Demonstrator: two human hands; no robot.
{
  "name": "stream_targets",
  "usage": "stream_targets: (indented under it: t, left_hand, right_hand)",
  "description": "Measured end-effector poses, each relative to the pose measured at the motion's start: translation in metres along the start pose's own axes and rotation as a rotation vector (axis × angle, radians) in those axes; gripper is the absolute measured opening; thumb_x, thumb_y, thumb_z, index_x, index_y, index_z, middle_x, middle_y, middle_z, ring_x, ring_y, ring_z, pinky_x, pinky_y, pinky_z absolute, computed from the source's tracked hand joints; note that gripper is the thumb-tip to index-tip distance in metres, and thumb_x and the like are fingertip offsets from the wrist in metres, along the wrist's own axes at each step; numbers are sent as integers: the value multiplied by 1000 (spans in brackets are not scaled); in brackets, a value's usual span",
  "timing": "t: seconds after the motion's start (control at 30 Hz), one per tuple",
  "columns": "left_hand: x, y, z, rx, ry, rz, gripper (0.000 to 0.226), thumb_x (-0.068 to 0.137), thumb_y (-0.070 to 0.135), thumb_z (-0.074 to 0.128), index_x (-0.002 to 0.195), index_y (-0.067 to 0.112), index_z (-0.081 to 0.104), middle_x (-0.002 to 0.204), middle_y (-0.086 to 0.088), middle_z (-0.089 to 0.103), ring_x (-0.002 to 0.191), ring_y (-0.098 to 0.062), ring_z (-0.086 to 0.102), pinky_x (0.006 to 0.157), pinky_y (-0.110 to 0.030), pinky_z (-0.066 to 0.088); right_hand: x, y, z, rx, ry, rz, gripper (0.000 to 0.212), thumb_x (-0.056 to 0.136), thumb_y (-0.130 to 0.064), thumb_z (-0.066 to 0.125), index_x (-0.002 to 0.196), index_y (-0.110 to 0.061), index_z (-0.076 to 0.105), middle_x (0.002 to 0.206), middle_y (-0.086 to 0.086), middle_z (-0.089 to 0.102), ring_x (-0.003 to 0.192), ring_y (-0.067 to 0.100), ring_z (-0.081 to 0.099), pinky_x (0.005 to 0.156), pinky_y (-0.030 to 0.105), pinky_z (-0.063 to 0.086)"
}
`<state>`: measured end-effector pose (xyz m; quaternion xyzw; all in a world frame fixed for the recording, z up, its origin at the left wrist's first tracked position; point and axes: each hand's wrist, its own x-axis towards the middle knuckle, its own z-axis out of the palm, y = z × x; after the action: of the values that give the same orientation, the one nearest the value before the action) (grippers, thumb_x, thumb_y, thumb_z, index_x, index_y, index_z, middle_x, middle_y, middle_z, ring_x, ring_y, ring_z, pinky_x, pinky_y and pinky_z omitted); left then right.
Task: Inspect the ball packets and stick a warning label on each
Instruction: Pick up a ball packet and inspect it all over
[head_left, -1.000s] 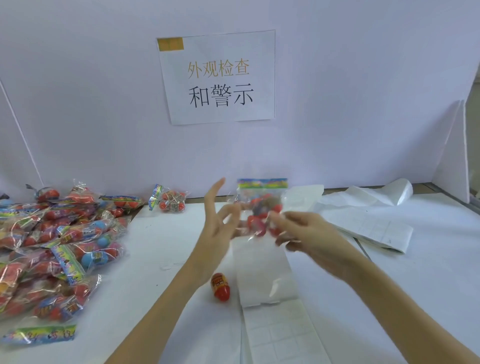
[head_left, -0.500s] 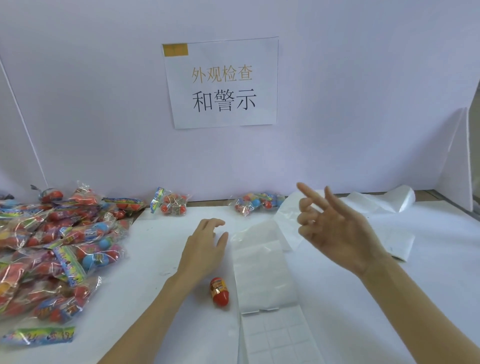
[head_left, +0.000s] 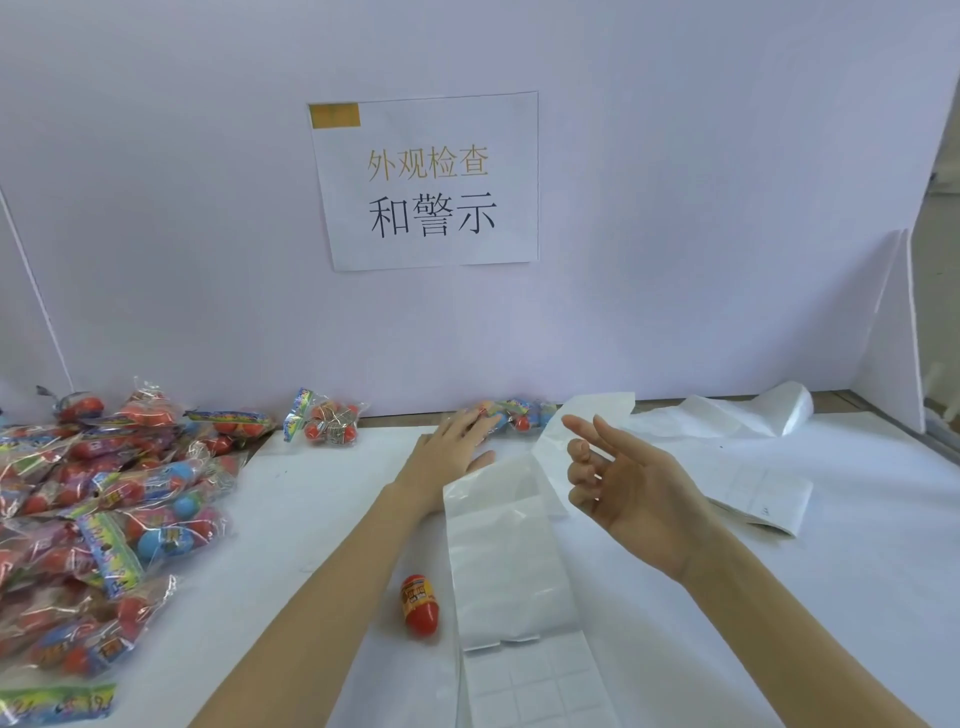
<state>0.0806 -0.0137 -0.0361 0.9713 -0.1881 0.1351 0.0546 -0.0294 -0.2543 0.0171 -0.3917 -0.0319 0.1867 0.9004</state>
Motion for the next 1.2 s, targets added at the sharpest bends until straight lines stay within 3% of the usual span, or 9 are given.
stream_targets:
  t: [0.1, 0.2, 0.3, 0.43, 0.5, 0.63, 0.77, 0.97, 1.2]
  left_hand:
    - [0, -4, 6, 6, 60, -115, 72, 100, 60, 55, 157, 21, 39, 138, -4, 49, 127, -26, 44, 100, -37, 42]
    - [-4, -7, -1, -227, 153, -96, 36, 95, 24, 72, 125, 6, 62, 120, -9, 57, 106, -27, 44, 97, -43, 44]
    - [-12, -6, -12, -420, 248, -185, 20, 94, -2, 59, 112, 4, 67, 110, -9, 65, 99, -22, 50, 92, -43, 48]
    - [-34, 8, -46, -937, 477, -407, 24, 103, 7, 57, 125, 14, 62, 105, -4, 72, 89, -10, 67, 73, -9, 48]
    - [-52, 18, -63, -1152, 484, -396, 22, 104, 10, 58, 123, 21, 58, 96, 0, 76, 78, -2, 67, 69, -7, 47]
    - [-89, 44, -79, -1333, 441, -282, 14, 103, 9, 61, 114, 17, 67, 95, 3, 78, 83, -6, 70, 72, -12, 50]
    - [-104, 63, -84, -1331, 334, -199, 14, 104, 16, 60, 108, 19, 73, 95, -2, 79, 85, -11, 72, 73, -17, 53]
    - [-104, 77, -86, -1295, 222, -230, 33, 89, 44, 68, 111, 19, 72, 89, 0, 79, 83, -15, 77, 70, -19, 58]
    - [-100, 69, -79, -1458, 172, -346, 14, 99, 17, 69, 92, 5, 65, 109, -9, 77, 101, -23, 74, 84, -35, 60]
  right_hand:
    - [1, 0, -1, -23, 6, 0, 27, 84, -27, 76, 105, -11, 83, 82, 1, 58, 65, 14, 52, 56, 22, 44]
    - [1, 2, 2, -47, 22, 9, 31, 87, -26, 74, 113, -9, 79, 81, 1, 58, 64, 14, 52, 54, 23, 45]
    - [1, 3, 2, -75, 42, 10, 38, 91, -25, 71, 124, -7, 70, 81, 2, 59, 63, 14, 53, 54, 23, 46]
    - [0, 2, 3, -96, 62, -19, 37, 87, -24, 72, 120, -8, 72, 81, 2, 60, 64, 14, 53, 54, 22, 45]
    - [1, 3, 5, -156, 86, -97, 40, 82, -27, 75, 118, -11, 75, 86, 2, 64, 69, 14, 58, 59, 23, 47]
    - [-1, 8, 12, -516, 155, -378, 32, 96, -40, 66, 125, -28, 74, 117, -1, 76, 104, 13, 70, 87, 29, 49]
    - [-8, 14, 24, -698, -54, -389, 49, 94, -58, 62, 133, -29, 68, 129, -2, 73, 122, 17, 67, 101, 35, 52]
    - [-7, 26, 27, -911, 116, -488, 12, 95, -36, 75, 96, -26, 81, 87, -3, 80, 78, 8, 75, 60, 17, 54]
    - [-5, 18, 19, -904, 174, -414, 13, 94, -31, 76, 89, -21, 83, 88, 0, 80, 85, 12, 74, 68, 25, 57]
